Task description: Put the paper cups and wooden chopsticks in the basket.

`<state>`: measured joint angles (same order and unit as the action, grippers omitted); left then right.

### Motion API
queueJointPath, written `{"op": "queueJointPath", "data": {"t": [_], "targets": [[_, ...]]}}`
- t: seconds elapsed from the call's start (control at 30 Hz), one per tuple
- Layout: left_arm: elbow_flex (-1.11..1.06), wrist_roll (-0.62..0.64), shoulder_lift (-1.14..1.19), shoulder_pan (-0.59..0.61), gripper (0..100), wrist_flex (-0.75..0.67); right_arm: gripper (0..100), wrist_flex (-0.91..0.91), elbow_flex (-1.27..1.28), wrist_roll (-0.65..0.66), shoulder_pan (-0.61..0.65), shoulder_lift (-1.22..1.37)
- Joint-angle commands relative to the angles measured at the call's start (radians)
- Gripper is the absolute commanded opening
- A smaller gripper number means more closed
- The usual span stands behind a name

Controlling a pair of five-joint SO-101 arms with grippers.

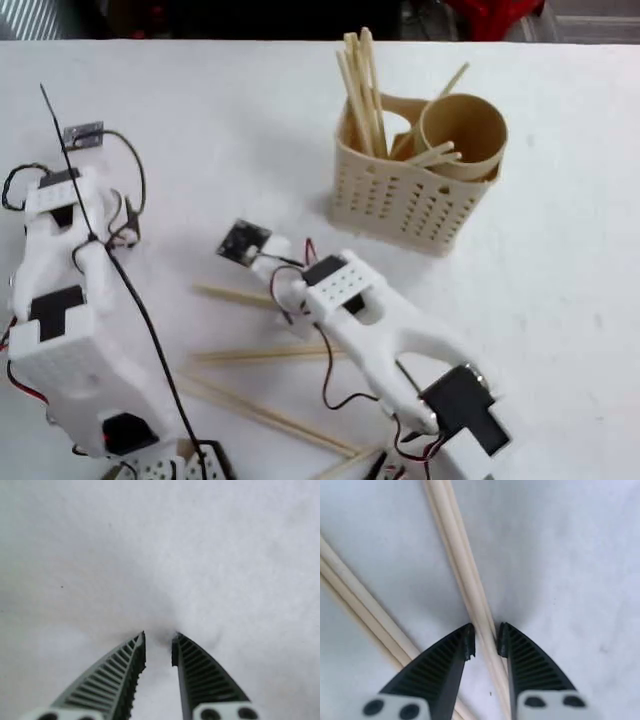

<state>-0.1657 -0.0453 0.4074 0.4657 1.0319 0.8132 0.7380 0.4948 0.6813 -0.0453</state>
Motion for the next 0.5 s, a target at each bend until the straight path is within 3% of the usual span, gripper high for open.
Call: {"op": "queueJointPath", "data": {"t": [0.0, 0.13, 0.37, 0.47], "targets": [[0.037, 0.006, 0.004, -0.005, 11, -0.006, 8.4, 0.108, -0.051, -0.008, 0.013, -0.047], [0.037, 0.006, 0.004, -0.005, 11, -0.006, 8.4, 0.223, -0.054, -0.009, 0.108, -0.168], [0.037, 0.006, 0.004, -0.005, 11, -0.006, 8.4, 0.232, 0.094, 0.006, 0.302, -0.332], [0.037, 0.006, 0.004, -0.005, 11, -0.006, 8.1, 0.232, 0.152, 0.107, 0.398, -0.332]]}}
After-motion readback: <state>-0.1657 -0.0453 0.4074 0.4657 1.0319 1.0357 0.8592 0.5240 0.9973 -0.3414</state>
